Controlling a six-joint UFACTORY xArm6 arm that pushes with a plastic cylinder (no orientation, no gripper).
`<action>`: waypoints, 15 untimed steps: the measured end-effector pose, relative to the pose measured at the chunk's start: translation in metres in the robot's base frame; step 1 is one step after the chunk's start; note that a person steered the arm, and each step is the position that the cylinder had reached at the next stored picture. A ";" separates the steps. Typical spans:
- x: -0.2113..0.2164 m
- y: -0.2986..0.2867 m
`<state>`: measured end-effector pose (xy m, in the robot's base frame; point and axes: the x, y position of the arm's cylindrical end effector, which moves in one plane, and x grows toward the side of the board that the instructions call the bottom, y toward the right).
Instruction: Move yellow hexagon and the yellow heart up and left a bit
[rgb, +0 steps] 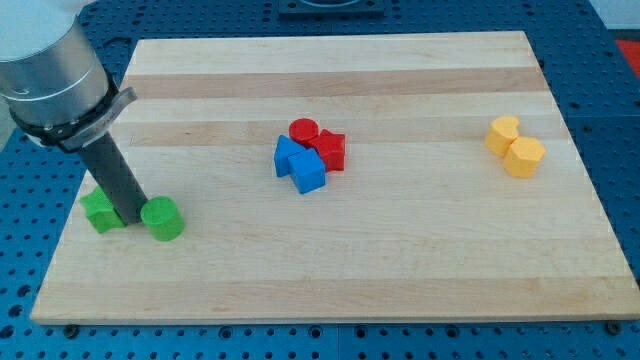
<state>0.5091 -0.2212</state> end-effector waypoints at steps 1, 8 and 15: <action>-0.004 0.012; 0.007 0.357; -0.080 0.562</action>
<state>0.4289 0.3408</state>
